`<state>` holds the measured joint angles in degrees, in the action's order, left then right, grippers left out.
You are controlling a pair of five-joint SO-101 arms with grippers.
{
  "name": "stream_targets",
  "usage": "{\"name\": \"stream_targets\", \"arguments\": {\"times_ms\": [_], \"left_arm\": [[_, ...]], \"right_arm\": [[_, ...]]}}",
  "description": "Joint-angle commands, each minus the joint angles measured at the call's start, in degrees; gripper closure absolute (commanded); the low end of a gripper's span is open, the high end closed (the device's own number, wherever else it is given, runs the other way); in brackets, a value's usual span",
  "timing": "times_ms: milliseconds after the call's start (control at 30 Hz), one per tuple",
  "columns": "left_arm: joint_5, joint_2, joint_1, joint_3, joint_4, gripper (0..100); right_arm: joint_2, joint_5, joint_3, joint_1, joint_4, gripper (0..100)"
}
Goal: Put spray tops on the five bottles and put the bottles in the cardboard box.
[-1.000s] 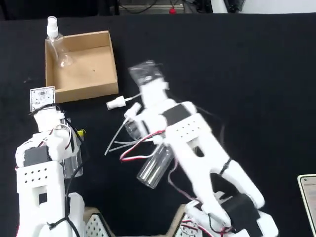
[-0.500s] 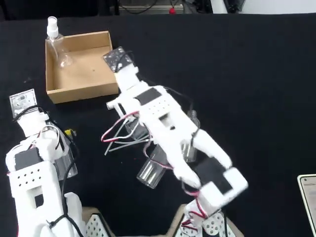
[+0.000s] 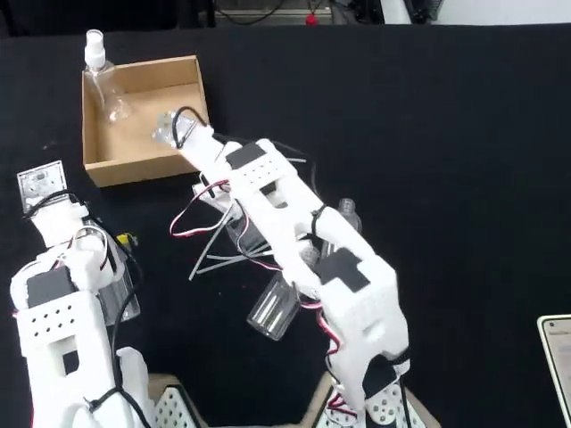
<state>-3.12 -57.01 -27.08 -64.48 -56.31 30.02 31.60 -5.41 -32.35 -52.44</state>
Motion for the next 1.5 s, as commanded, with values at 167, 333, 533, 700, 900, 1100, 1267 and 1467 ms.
{"name": "stream_targets", "arguments": {"times_ms": [167, 333, 533, 700, 900, 1100, 1267, 1467], "left_arm": [[0.3, -1.1, -0.7, 1.5, 0.6, 81], [0.2, -1.1, -0.7, 1.5, 0.6, 81], [0.2, -1.1, -0.7, 1.4, 0.6, 81], [-0.3, -1.1, -0.7, 1.5, 0.6, 81], [-1.3, -1.1, -0.7, 1.4, 0.6, 81], [-1.1, -1.1, -0.7, 1.1, 0.6, 81], [-1.2, -1.1, -0.7, 1.2, 0.6, 81], [-1.2, -1.1, -0.7, 1.3, 0.6, 81]], "right_arm": [[2.1, 4.7, -3.6, -3.2, -1.7, 73.6], [3.0, 4.5, -2.9, -3.0, -2.5, 77.7], [-3.8, -1.1, -2.6, -1.8, -12.3, 83.4], [-10.0, -6.5, 2.0, -1.3, -13.5, 82.8], [-10.8, -2.1, 9.5, -2.3, -0.4, 75.8], [-10.4, 12.8, 10.1, -2.8, 0.1, 73.4], [-12.3, 17.9, 9.5, -2.5, -4.1, 73.4], [-16.9, 22.2, 9.9, -2.9, -6.1, 73.4]]}}
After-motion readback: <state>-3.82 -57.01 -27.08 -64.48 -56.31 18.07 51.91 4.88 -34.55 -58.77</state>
